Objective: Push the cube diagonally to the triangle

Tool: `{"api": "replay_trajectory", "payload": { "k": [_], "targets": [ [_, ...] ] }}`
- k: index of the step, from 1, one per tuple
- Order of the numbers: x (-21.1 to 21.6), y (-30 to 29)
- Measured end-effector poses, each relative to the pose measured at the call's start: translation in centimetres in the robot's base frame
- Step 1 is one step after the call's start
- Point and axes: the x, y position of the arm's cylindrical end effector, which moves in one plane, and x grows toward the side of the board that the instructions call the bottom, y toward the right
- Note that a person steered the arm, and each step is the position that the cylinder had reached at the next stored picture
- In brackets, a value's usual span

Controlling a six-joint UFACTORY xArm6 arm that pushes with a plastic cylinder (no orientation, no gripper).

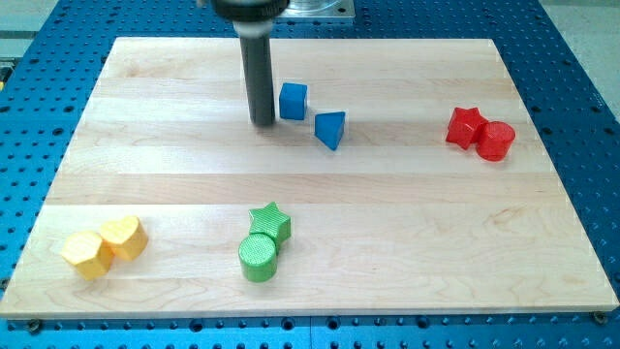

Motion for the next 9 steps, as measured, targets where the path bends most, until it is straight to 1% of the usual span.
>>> {"api": "replay_trajectory", "payload": {
  "k": [1,2,3,4,5,6,8,9],
  "targets": [
    [-0.9,0.7],
    [-8.9,-0.4],
    [-10.0,7.8],
    [-16.3,8.0],
    [-19.6,10.7],
    [-12.4,11.3],
    [1.6,17.3],
    [6.5,19.8]
  ]
}}
